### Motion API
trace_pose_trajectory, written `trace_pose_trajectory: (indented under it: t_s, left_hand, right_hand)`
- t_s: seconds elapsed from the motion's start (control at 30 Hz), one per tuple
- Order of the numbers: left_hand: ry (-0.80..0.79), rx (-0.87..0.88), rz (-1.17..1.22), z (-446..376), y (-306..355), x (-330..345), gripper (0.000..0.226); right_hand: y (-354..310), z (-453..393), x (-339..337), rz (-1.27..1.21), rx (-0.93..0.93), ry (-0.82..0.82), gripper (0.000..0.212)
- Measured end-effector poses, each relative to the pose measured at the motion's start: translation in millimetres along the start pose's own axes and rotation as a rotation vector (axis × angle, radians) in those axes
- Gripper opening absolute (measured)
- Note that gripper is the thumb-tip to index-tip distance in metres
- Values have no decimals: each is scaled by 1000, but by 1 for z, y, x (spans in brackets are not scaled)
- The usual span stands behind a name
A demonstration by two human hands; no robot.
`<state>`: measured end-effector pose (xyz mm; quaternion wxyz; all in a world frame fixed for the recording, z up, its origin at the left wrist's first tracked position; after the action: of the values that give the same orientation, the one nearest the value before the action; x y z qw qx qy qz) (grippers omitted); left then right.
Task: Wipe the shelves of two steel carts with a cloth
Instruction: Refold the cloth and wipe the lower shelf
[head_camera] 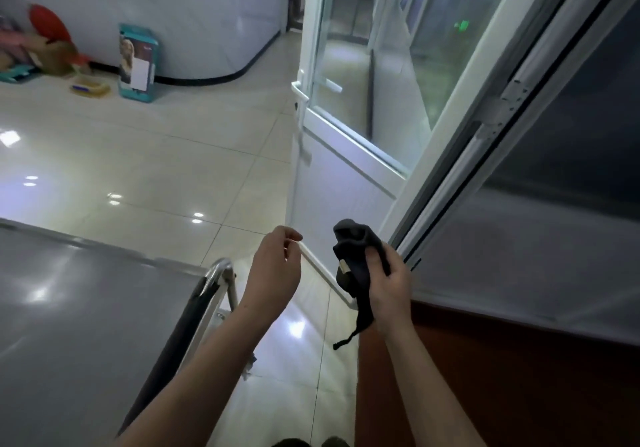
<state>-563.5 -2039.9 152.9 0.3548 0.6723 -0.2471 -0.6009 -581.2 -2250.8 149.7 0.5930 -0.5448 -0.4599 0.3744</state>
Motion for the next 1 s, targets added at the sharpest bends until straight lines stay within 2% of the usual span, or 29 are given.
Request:
trace_pose_trajectory:
  t_s: [0.13,0.27,0.47,0.67,0.83,1.0]
  left_hand:
    - [78,-101,-2,-64,-6,23,19]
    - [171,-255,24,-133,-8,30,19]
    - [424,-390,24,-195,-19,10,18]
    - [632,-560,76,-215,-53,-21,20]
    - [922,-636,167,-249,-96,-47,29]
    - [987,-670,258,-336,-149,-75,27]
  right_hand:
    - [12,-92,24,-63,51,-77,20]
    - [12,-181,66,-91,111,-261,21]
    - [15,-279,142,-71,146,-522,22]
    - [48,-332,227,-30,186,-695,23]
    - [89,-364,326,30,172,-859,25]
    - [113,-404,432,82,150,-984,26]
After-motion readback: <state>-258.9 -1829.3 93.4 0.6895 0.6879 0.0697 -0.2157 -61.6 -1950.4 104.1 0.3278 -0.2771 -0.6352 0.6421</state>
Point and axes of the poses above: each hand's wrist, its own z-axis away from the middle knuckle, its own x-axis out of the palm, y = z × x, the point moved 6 cm from there along -z, towards the middle knuckle, and after that the axes turned 13 degrees about -z, right-handed, at the moved point
